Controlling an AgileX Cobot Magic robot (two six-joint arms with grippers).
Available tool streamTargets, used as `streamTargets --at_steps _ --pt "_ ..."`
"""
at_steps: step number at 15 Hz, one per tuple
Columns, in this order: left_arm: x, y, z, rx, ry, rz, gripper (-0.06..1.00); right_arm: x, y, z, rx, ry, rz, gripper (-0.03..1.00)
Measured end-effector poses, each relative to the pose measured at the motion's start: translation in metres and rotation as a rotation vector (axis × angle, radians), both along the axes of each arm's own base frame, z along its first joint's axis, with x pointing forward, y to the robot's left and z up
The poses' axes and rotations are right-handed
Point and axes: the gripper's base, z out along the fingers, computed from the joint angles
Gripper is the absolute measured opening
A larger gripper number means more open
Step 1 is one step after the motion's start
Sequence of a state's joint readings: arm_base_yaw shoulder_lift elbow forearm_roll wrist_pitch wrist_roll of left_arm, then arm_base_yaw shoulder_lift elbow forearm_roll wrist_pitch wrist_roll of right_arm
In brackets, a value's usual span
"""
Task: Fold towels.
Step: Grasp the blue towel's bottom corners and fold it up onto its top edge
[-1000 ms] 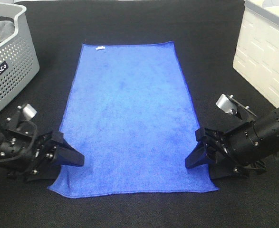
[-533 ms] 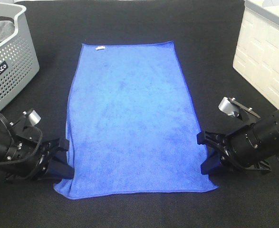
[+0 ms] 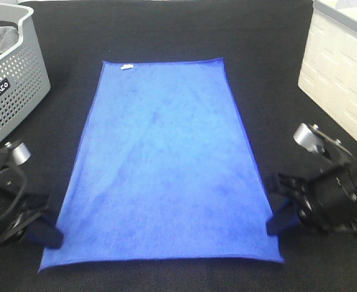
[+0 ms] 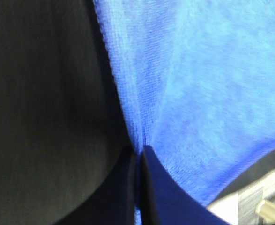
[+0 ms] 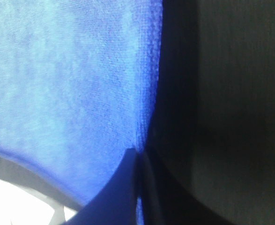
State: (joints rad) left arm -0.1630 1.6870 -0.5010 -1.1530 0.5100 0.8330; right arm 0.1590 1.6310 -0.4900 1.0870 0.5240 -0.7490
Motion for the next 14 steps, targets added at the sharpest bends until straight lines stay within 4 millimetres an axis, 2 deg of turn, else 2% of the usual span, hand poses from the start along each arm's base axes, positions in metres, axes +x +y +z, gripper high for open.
streamTargets --at_steps 4,6,7,9,10,12,14 --pt "-0.047 0.004 0.008 -0.033 0.044 -0.03 0.0 -0.047 -0.006 0.0 0.012 0.053 0.008 0.0" --pt "-0.06 0.006 0.011 -0.037 0.037 -0.039 0.0 -0.061 -0.007 0.0 0.022 0.07 0.006 0.0" --pt "-0.061 0.006 0.013 -0.04 0.027 -0.036 0.0 -0.062 -0.007 0.002 0.025 0.065 0.001 0.0" --pt "-0.055 0.006 0.016 -0.033 0.007 -0.005 0.0 -0.054 -0.007 0.006 0.01 0.028 0.043 0.0" --pt "-0.047 0.006 0.02 -0.028 -0.023 0.013 0.0 -0.045 -0.006 0.011 0.0 -0.007 0.068 0.0" --pt "-0.023 0.005 0.034 -0.017 -0.102 0.053 0.0 -0.019 -0.003 0.027 -0.006 -0.09 0.079 0.0" --pt "0.008 0.002 0.051 -0.009 -0.182 0.058 0.0 0.015 0.002 0.041 -0.006 -0.15 0.07 0.0"
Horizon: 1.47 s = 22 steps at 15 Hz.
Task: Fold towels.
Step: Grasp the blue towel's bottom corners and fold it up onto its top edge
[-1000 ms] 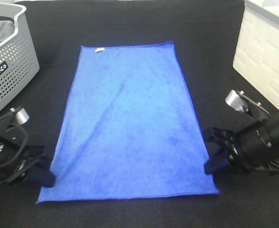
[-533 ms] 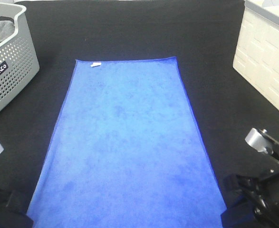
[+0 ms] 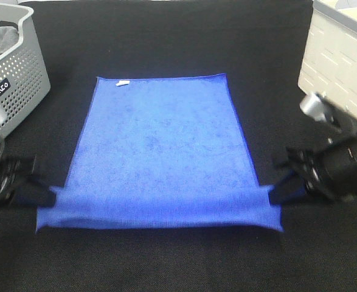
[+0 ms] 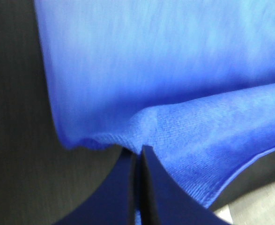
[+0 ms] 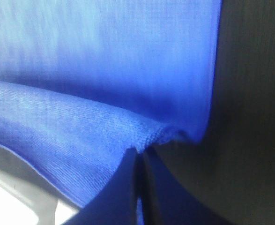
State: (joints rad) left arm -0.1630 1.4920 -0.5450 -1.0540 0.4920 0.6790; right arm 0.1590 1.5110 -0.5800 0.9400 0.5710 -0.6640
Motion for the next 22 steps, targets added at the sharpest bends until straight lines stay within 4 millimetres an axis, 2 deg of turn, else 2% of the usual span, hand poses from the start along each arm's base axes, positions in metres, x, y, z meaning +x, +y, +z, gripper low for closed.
streamTargets --at_steps 1,2,3,6,7,9,11,12,13,16,17,18,19,22 --pt "0.018 -0.002 0.007 0.005 -0.028 0.0 0.0 0.019 0.003 0.007 0.001 -0.029 0.001 0.0" --pt "0.034 -0.004 0.01 0.014 -0.041 0.0 0.0 0.047 0.008 0.015 0.008 -0.051 0.003 0.0" --pt "0.061 -0.008 0.01 0.022 -0.047 0.009 0.0 0.064 0.011 0.018 0.01 -0.059 0.014 0.0" --pt "0.115 -0.015 0.018 0.032 -0.101 0.019 0.0 0.12 0.019 0.03 0.004 -0.112 0.033 0.0" --pt "0.115 -0.015 0.018 0.032 -0.101 0.019 0.0 0.12 0.019 0.03 0.004 -0.112 0.033 0.0" --pt "0.156 -0.018 0.029 0.054 -0.163 0.03 0.0 0.168 0.025 0.037 -0.026 -0.152 0.049 0.0" --pt "0.186 -0.021 0.035 0.077 -0.21 0.04 0.0 0.203 0.027 0.042 -0.062 -0.19 0.048 0.0" --pt "0.201 -0.022 0.034 0.089 -0.234 0.041 0.0 0.219 0.028 0.039 -0.08 -0.203 0.048 0.0" --pt "0.224 -0.024 0.036 0.106 -0.289 0.041 0.0 0.241 0.03 0.037 -0.097 -0.238 0.039 0.0" --pt "0.265 -0.026 0.027 0.139 -0.394 0.062 0.0 0.28 0.027 0.022 -0.1 -0.283 0.014 0.0" --pt "0.277 -0.027 0.021 0.146 -0.429 0.078 0.0 0.292 0.026 0.018 -0.099 -0.307 0.008 0.0" --pt "0.277 -0.027 0.021 0.146 -0.429 0.078 0.0 0.292 0.026 0.018 -0.099 -0.307 0.008 0.0" --pt "0.294 -0.027 0.009 0.154 -0.468 0.103 0.0 0.309 0.023 0.007 -0.101 -0.336 -0.003 0.0" --pt "0.323 -0.027 -0.015 0.183 -0.569 0.144 0.0 0.335 0.023 -0.02 -0.106 -0.41 -0.035 0.0"
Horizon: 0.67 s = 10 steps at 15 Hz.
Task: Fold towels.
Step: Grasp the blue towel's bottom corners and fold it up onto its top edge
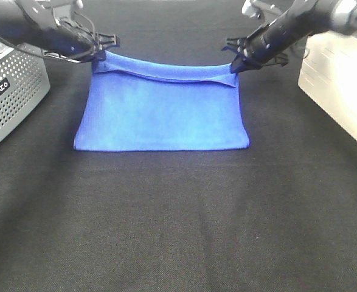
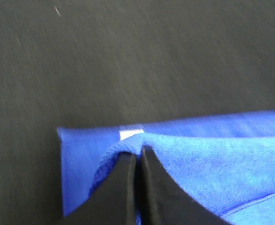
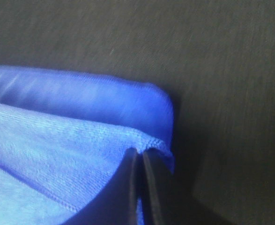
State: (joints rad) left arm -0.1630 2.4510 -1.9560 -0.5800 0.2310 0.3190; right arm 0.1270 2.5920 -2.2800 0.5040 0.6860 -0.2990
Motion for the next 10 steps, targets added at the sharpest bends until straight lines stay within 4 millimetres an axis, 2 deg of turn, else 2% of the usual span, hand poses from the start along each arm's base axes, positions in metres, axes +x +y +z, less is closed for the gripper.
streamTargets --at_steps 2,3,4,5,6,7,8,10 --pt "0.012 0.0 -0.018 0.009 -0.024 0.011 0.01 0.009 0.0 -0.021 0.0 -0.024 -0.019 0.0" --pt "0.015 -0.002 -0.025 0.01 -0.026 0.01 0.05 0.011 0.0 -0.028 -0.002 -0.027 -0.026 0.0" --pt "0.017 -0.002 -0.029 0.014 -0.028 0.007 0.15 0.011 -0.001 -0.033 -0.004 -0.02 -0.027 0.05" --pt "0.017 -0.002 -0.028 0.014 -0.024 0.002 0.39 0.011 -0.001 -0.033 -0.004 -0.022 -0.027 0.25" --pt "0.016 -0.003 -0.027 0.014 -0.016 -0.007 0.58 0.011 0.0 -0.033 -0.004 -0.015 -0.024 0.41" --pt "0.015 -0.004 -0.025 0.018 0.0 -0.024 0.73 0.009 0.0 -0.033 -0.008 0.008 -0.009 0.55" --pt "0.013 -0.005 -0.023 0.032 0.019 -0.049 0.79 0.005 0.001 -0.032 -0.01 0.044 0.014 0.64" --pt "0.006 -0.007 -0.016 0.08 0.086 -0.127 0.82 -0.005 0.004 -0.017 -0.011 0.122 0.075 0.69"
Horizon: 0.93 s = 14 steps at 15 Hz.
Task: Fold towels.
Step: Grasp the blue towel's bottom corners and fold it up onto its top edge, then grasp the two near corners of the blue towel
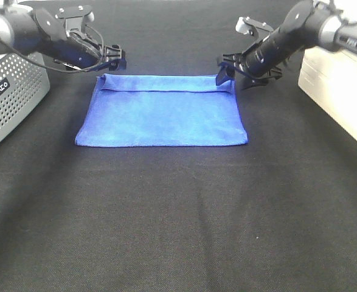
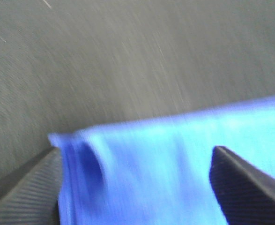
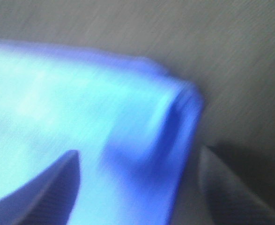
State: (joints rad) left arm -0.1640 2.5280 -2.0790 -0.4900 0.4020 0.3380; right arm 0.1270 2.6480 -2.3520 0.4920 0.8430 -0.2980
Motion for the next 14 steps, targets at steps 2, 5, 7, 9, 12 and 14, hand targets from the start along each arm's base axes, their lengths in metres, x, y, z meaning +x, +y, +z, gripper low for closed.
streamTargets --at_steps 2,5,7,9,12,14 --pt "-0.01 -0.002 0.007 0.038 0.099 -0.079 0.82 -0.008 0.001 0.015 0.012 0.059 0.024 0.7" --pt "-0.028 -0.003 0.018 -0.036 0.307 -0.063 0.82 -0.022 0.003 0.024 0.043 0.236 0.004 0.7" --pt "-0.037 0.0 0.017 -0.056 0.436 -0.056 0.81 -0.03 0.001 0.022 0.026 0.329 0.0 0.7" --pt "-0.041 0.001 0.016 -0.062 0.491 -0.053 0.81 -0.031 0.0 0.021 0.016 0.35 -0.02 0.7" --pt "-0.053 0.003 0.018 -0.086 0.578 -0.01 0.8 -0.044 -0.008 0.021 -0.051 0.415 -0.072 0.65" --pt "-0.075 0.014 0.016 -0.095 0.651 0.055 0.8 -0.061 -0.011 0.022 -0.075 0.474 -0.072 0.62"
